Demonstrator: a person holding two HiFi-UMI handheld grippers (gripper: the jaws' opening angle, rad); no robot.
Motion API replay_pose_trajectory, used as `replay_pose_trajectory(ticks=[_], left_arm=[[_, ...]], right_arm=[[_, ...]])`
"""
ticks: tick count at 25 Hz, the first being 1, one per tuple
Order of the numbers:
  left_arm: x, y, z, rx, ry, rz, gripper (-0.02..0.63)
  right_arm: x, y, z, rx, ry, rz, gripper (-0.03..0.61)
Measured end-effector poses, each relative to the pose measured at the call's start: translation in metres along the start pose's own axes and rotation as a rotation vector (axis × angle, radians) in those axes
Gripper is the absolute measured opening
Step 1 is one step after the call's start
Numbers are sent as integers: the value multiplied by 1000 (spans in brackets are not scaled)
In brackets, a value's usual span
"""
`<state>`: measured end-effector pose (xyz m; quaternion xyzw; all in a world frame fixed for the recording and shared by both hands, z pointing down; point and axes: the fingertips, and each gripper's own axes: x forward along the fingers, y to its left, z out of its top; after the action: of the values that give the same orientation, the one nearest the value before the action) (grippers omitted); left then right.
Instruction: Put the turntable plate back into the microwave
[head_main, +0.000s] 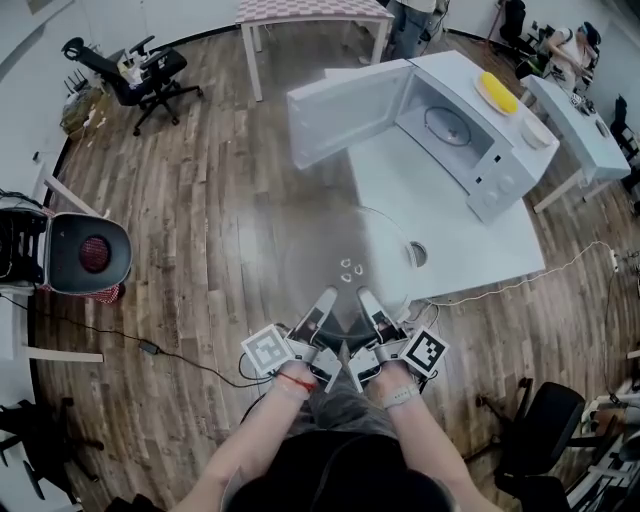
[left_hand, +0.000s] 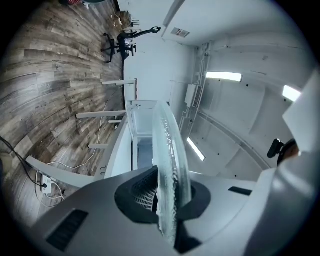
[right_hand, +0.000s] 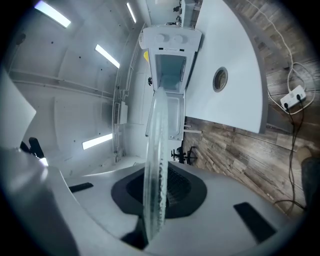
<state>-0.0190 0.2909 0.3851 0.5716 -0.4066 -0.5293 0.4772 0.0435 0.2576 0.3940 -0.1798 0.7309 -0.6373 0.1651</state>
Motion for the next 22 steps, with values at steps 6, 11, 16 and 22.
replay_pose_trajectory(ticks=[6, 11, 16, 22], left_arm=[[38, 13, 17, -14, 32, 20, 32], [69, 22, 24, -15, 59, 32, 32], [97, 28, 26, -23, 93, 37, 32], [128, 43, 27, -47, 128, 46, 32]], right_arm=[[29, -8, 28, 6, -34, -15, 41], [46, -12, 54, 15, -61, -17, 41], [56, -15, 79, 21, -94, -27, 41], [68, -27, 107, 29, -132, -38, 40]])
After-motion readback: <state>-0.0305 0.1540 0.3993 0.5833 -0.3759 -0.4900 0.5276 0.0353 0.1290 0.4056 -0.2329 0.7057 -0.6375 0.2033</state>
